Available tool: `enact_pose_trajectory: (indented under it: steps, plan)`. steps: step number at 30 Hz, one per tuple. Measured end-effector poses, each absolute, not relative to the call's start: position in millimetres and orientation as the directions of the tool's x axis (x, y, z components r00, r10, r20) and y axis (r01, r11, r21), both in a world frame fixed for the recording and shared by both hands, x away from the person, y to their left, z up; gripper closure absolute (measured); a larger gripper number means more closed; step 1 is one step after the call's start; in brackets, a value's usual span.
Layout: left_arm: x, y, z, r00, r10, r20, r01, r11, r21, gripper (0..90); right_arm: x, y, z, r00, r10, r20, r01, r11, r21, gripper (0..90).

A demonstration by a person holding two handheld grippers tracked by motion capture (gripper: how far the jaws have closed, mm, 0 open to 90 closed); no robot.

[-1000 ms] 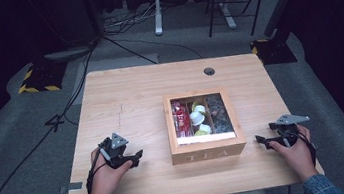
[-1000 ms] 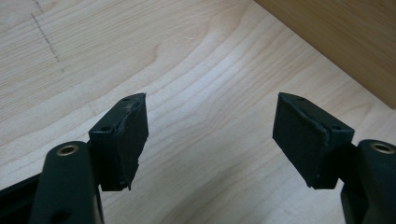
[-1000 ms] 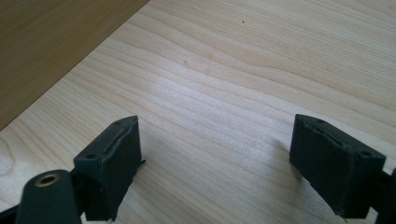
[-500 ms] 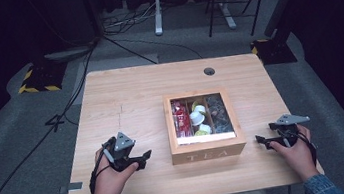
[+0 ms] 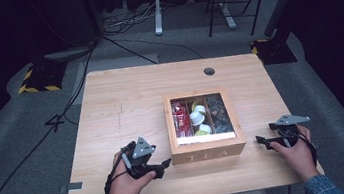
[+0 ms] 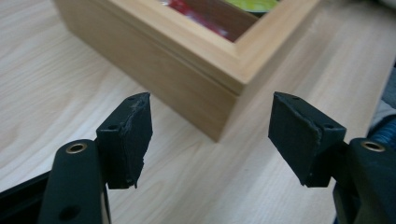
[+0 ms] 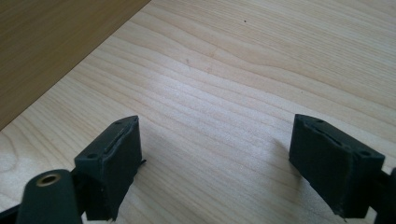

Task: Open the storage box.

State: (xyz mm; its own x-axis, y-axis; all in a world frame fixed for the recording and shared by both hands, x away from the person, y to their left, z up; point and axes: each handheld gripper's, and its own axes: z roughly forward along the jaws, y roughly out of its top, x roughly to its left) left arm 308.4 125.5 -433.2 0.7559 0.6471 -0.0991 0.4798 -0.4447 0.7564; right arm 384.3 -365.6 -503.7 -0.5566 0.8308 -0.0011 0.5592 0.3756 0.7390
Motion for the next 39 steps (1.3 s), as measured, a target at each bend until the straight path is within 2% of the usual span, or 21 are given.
enact_pose_trajectory:
  steps: [5, 11, 14, 17, 22, 30, 31, 34, 39]
  plan:
    - [308, 114, -443, 0.771, 0.631, -0.089, 0.468, -0.466, 0.751, 38.5, 384, -366, -504, -0.559, 0.829, -0.001, 0.558, 0.377, 0.739, 16.8]
    - [309, 111, -448, 0.780, 0.621, -0.071, 0.443, -0.469, 0.764, 61.8, 384, -366, -504, -0.559, 0.829, -0.001, 0.558, 0.376, 0.740, 16.8]
    - [309, 112, -447, 0.788, 0.612, -0.064, 0.429, -0.473, 0.769, 71.2, 384, -366, -504, -0.560, 0.829, -0.001, 0.558, 0.378, 0.739, 16.8]
    - [309, 111, -448, 0.790, 0.610, -0.060, 0.430, -0.482, 0.763, 76.4, 384, -366, -504, -0.559, 0.829, -0.001, 0.558, 0.377, 0.739, 16.8]
    - [309, 109, -449, 0.792, 0.610, -0.036, 0.418, -0.499, 0.759, 78.9, 384, -366, -504, -0.561, 0.828, -0.001, 0.557, 0.379, 0.739, 17.0]
    - [308, 107, -450, 0.789, 0.614, -0.008, 0.399, -0.503, 0.766, 76.8, 383, -366, -503, -0.566, 0.825, -0.001, 0.554, 0.381, 0.740, 18.8]
    - [308, 107, -450, 0.789, 0.614, -0.003, 0.395, -0.504, 0.768, 76.7, 382, -366, -503, -0.566, 0.824, 0.000, 0.553, 0.381, 0.741, 19.6]
    - [308, 106, -450, 0.790, 0.613, 0.007, 0.386, -0.505, 0.772, 76.7, 380, -366, -500, -0.586, 0.810, -0.006, 0.545, 0.400, 0.736, 29.7]
    - [308, 107, -447, 0.791, 0.612, 0.010, 0.380, -0.504, 0.776, 77.3, 366, -359, -477, -0.628, 0.777, -0.038, 0.478, 0.424, 0.769, 26.0]
